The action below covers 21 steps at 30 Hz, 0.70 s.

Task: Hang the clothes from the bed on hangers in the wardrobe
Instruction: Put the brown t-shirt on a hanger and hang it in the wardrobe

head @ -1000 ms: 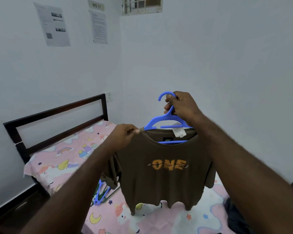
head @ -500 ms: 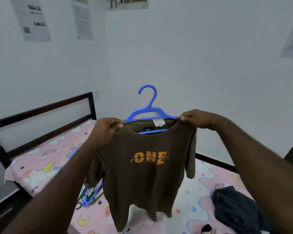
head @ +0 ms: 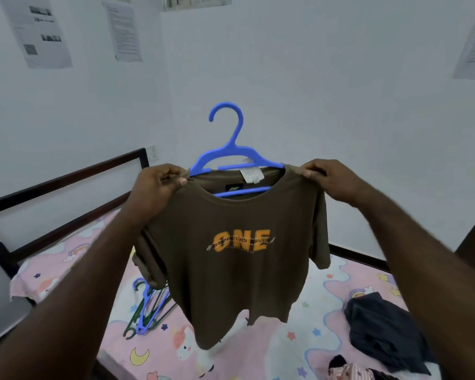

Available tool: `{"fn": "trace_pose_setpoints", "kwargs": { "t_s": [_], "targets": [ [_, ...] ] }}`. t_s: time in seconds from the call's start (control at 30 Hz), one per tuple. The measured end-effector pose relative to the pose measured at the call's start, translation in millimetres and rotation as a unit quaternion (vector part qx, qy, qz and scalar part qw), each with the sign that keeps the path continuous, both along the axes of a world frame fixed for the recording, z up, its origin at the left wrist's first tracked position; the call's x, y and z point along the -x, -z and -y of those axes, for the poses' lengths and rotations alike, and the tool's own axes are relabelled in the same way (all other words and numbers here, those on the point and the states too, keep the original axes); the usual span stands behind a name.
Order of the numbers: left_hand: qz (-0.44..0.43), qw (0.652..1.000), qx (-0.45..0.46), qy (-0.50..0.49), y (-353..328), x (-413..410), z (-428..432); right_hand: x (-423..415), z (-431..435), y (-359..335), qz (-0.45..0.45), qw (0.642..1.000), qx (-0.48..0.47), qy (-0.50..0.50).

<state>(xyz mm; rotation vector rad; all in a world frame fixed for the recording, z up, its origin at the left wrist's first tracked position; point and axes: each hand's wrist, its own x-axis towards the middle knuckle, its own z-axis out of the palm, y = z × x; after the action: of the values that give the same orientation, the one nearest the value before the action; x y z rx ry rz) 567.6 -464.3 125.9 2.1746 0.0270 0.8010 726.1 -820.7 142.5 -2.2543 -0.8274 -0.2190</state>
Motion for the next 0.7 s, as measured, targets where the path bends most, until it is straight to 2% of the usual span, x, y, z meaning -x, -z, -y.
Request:
{"fn": "trace_pose_setpoints", "kwargs": {
  "t_s": [0.07,0.2,0.33,0.4,0.53,0.6,0.7],
  "targets": [
    [0.003,1.0,0.019,0.007,-3.5,-0.3,-1.2,-3.2,10.6,-1.5,-0.054,0.999,0.002,-0.006],
    [-0.037,0.999,0.028,0.023,-10.1,-2.8,2.0,-5.2,10.0,2.6,-0.047,0.997,-0.053,0.038],
    [-0.137,0.984,-0.105,0.045,-17.2,-9.0,7.5,-5.0,4.3,8.6,0.012,0.995,-0.027,0.1],
    [-0.131,0.983,-0.127,0.035,-16.2,-10.8,9.2,-6.0,1.5,8.0,0.024,0.996,0.03,0.086],
    [-0.102,0.986,-0.126,0.031,-8.6,-13.0,9.5,-0.8,-9.7,-8.3,-0.003,0.995,0.103,-0.012],
    [-0.083,0.99,-0.111,0.028,-6.0,-15.1,10.7,1.2,-14.7,-14.1,-0.004,0.996,0.083,-0.024],
    [-0.042,0.997,-0.068,0.005,-6.0,-15.0,15.6,1.3,-20.3,-12.5,0.013,1.0,0.0,-0.008]
  ]
}}
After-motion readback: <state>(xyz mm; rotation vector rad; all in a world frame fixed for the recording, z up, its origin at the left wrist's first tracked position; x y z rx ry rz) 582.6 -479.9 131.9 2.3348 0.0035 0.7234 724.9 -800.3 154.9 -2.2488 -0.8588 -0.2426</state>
